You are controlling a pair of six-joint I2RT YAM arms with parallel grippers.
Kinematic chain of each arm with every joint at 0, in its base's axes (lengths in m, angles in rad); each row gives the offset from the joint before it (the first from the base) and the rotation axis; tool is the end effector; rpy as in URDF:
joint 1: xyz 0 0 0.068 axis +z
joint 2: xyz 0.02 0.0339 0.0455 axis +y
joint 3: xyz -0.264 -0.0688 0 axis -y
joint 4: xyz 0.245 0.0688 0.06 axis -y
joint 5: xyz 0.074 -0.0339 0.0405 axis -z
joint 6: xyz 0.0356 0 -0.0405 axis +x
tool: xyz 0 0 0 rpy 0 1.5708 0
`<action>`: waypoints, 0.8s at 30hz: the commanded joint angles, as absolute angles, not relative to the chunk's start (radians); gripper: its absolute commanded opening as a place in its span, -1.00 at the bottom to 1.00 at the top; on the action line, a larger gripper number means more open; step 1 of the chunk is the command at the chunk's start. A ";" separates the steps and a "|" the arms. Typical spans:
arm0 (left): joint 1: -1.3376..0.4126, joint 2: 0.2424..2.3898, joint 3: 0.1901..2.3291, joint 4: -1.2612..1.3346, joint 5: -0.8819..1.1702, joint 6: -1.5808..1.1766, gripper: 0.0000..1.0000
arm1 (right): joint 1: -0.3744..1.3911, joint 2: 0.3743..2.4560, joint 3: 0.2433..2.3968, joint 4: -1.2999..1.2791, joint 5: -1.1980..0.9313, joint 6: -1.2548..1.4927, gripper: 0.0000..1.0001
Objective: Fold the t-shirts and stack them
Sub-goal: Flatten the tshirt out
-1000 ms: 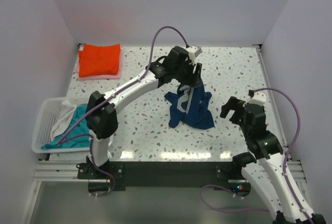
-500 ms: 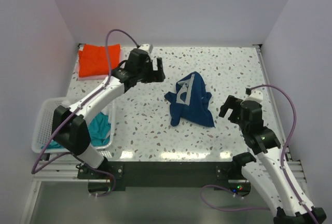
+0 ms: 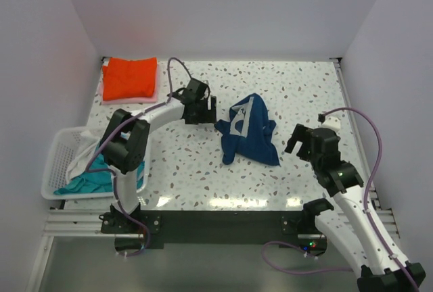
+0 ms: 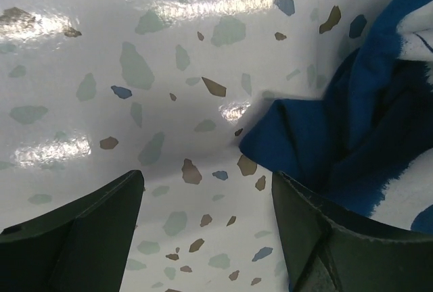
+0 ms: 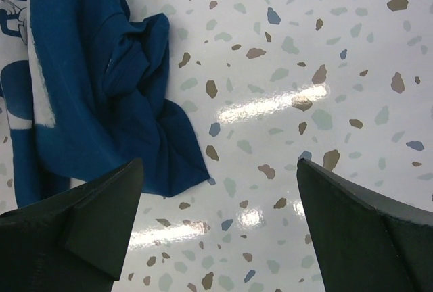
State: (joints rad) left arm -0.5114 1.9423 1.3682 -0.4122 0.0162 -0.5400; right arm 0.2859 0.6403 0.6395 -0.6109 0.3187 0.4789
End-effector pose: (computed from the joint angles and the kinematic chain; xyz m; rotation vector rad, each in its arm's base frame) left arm 0.3613 -0.2034 0.1854 -0.0310 2.6133 -0.4129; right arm 0.1390 0.0292 0.2691 0.3845 2.1145 0.0963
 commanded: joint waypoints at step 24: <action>-0.609 2.135 1.551 -0.426 0.009 -0.558 -1.00 | 0.285 0.673 0.673 -0.598 0.419 0.546 0.98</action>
